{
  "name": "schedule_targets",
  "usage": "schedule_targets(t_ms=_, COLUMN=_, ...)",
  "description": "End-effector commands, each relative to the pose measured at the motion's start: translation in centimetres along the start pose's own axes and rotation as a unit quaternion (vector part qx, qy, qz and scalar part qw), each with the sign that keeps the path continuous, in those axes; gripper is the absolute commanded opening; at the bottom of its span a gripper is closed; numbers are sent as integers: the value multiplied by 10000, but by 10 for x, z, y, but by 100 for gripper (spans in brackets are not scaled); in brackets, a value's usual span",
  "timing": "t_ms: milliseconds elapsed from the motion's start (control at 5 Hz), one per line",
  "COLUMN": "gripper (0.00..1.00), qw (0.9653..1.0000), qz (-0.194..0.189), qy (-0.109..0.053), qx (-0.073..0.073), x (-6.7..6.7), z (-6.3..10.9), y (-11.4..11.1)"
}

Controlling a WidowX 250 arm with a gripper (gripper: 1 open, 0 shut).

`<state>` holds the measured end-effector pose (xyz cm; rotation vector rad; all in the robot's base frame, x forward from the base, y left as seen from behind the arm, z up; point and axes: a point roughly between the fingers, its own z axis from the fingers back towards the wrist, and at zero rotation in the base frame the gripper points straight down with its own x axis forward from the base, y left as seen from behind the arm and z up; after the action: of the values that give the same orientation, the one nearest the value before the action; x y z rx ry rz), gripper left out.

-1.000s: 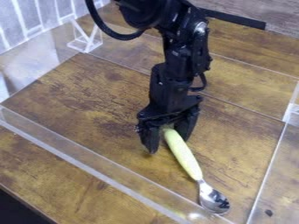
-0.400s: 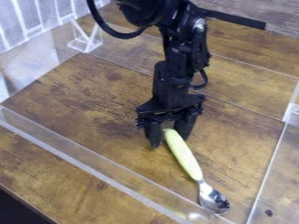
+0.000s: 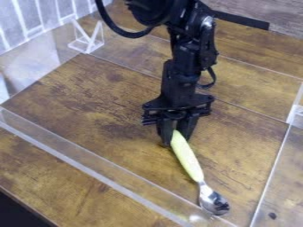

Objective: Move the green spoon to the left

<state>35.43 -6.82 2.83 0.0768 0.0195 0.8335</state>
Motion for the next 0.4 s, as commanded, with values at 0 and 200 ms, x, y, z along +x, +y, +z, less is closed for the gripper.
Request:
schedule_targets(t_ms=0, gripper=100, qw=9994, qz=-224, qy=-91, qx=-242, x=-3, z=21, y=-20)
schedule_targets(t_ms=200, gripper=0, qw=9996, qz=-158, qy=-46, qx=-251, x=-12, z=18, y=-23)
